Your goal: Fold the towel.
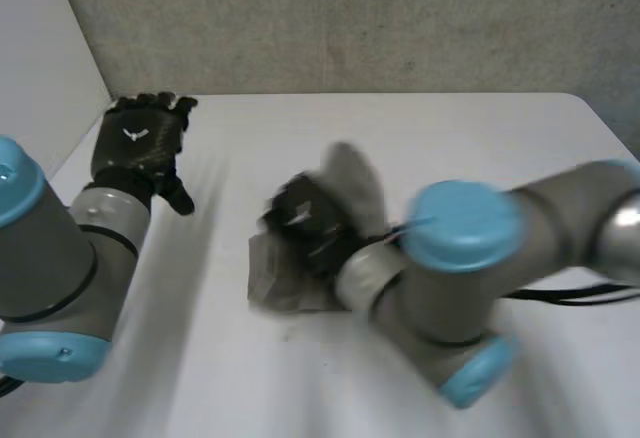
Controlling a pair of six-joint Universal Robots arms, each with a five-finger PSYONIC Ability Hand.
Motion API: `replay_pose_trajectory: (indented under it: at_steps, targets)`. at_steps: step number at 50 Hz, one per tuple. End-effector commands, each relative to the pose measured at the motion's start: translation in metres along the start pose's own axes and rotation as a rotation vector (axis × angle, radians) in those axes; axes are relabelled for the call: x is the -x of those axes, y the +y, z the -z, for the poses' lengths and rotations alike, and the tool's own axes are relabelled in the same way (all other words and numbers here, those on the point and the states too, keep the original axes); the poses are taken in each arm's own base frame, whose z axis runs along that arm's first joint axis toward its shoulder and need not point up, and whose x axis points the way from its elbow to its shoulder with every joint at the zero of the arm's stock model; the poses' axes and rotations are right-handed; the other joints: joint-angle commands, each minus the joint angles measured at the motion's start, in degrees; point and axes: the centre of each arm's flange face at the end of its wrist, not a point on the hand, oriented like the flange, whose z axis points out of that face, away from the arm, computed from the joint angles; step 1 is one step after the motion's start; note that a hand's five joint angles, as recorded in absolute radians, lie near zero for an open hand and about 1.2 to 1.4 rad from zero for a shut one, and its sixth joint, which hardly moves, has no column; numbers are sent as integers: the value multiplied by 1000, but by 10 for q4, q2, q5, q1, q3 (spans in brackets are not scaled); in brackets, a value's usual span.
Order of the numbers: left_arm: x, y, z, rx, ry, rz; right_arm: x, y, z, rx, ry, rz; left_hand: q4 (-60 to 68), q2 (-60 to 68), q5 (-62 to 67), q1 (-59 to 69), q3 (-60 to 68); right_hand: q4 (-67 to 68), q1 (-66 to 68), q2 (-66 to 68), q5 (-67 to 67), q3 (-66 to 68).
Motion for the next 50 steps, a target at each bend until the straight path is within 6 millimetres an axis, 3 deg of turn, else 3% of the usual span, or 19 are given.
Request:
replay_pose_trajectory:
  at_steps: [1, 3, 4, 5, 6, 7, 8, 10, 12, 19, 24, 28, 35, 40, 45, 50]
  targets:
    - [8, -12, -2, -37, -21, 80, 90, -10, -16, 48, -354, 71, 5, 5, -15, 3, 5, 33, 54, 46, 41, 34]
    - [8, -12, -3, -39, -22, 80, 90, -7, -17, 80, -362, 60, 5, 5, -15, 3, 5, 33, 54, 46, 41, 34]
    - [8, -13, -2, -40, -20, 80, 85, -9, -19, 91, -330, 52, 5, 5, -15, 3, 5, -188, -167, -175, -179, -187]
    - [8, -13, -2, -40, -20, 80, 85, -9, -19, 91, -330, 52, 5, 5, -15, 3, 5, -190, -169, -177, -182, -190]
    - [7, -14, -3, -42, -18, 82, 77, -11, -21, 98, -285, 28, 5, 5, -15, 3, 5, -500, -479, -487, -491, -499]
    - [5, -14, -4, -44, -15, 82, 67, -17, -21, 95, -232, -19, 5, 5, -15, 3, 5, -667, -646, -654, -659, -666]
    - [5, -14, -4, -44, -15, 82, 67, -17, -21, 95, -232, -20, 5, 5, -15, 3, 5, -667, -646, -654, -659, -666]
    - [4, -18, -8, -59, -11, 86, 40, -29, -16, 76, -138, -160, 5, 5, -15, 3, 5, -667, -646, -654, -659, -666]
    - [3, -18, -12, -60, -13, 89, 28, -31, -10, 73, -106, -235, 6, 5, -15, 3, 5, -667, -646, -654, -659, -666]
    - [-11, -13, -19, -49, 20, 128, -10, -27, 15, 71, 1, -437, 9, 9, -11, 6, 9, -667, -646, -654, -659, -666]
    - [-39, 8, -16, 15, 90, 160, -39, 1, 33, 118, 101, -602, 11, 10, -10, 8, 11, -667, -646, -654, -659, -666]
    - [-55, 21, -12, 53, 130, 158, -48, 15, 32, 143, 134, -686, 14, 14, -6, 11, 14, -667, -646, -654, -659, -666]
    - [-72, 71, -5, 232, 173, 117, -40, 44, 10, 175, 69, -768, 17, 17, -3, 15, 17, -667, -646, -654, -659, -666]
    - [-76, 93, -2, 303, 181, 100, -29, 64, -6, 241, 39, -784, 16, 15, -4, 13, 16, -667, -646, -654, -659, -666]
    - [-78, 104, -1, 333, 186, 90, -15, 86, -17, 325, 1, -802, 14, 14, -6, 11, 14, -667, -646, -654, -659, -666]
    - [-78, 102, -1, 329, 189, 89, -16, 87, -22, 339, -4, -789, 14, 14, -6, 11, 14, -667, -646, -654, -659, -666]
